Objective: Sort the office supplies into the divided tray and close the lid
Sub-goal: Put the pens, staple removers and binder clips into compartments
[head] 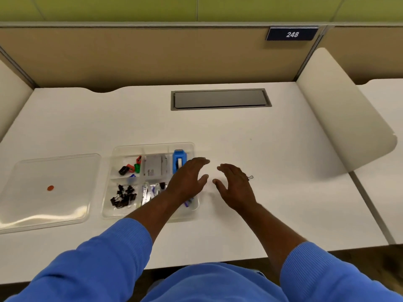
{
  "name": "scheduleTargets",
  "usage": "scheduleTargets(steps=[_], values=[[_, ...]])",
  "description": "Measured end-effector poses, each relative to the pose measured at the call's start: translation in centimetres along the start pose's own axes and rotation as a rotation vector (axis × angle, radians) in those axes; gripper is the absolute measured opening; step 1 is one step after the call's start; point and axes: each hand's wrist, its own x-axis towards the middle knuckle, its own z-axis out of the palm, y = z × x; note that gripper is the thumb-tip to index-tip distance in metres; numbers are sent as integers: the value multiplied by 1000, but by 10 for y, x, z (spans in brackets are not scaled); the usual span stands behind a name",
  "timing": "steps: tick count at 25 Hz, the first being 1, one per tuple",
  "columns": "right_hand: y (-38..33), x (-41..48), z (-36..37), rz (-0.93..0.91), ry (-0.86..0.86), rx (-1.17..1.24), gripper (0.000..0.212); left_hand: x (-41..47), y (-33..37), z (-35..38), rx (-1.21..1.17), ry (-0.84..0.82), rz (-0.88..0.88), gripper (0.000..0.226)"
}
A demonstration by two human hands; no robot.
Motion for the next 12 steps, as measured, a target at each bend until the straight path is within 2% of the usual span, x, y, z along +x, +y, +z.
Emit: scheduleTargets(steps=[4,9,12], values=[[43,-5,-15,49,-66,-8,40,30,30,31,3,-6,42,52],[83,-3,-26,109,-214,-57,44,54,44,64,35,-256,-31,63],[95,1,-26,60,-297,-129,43,65,45,76,55,-308,-33,62]])
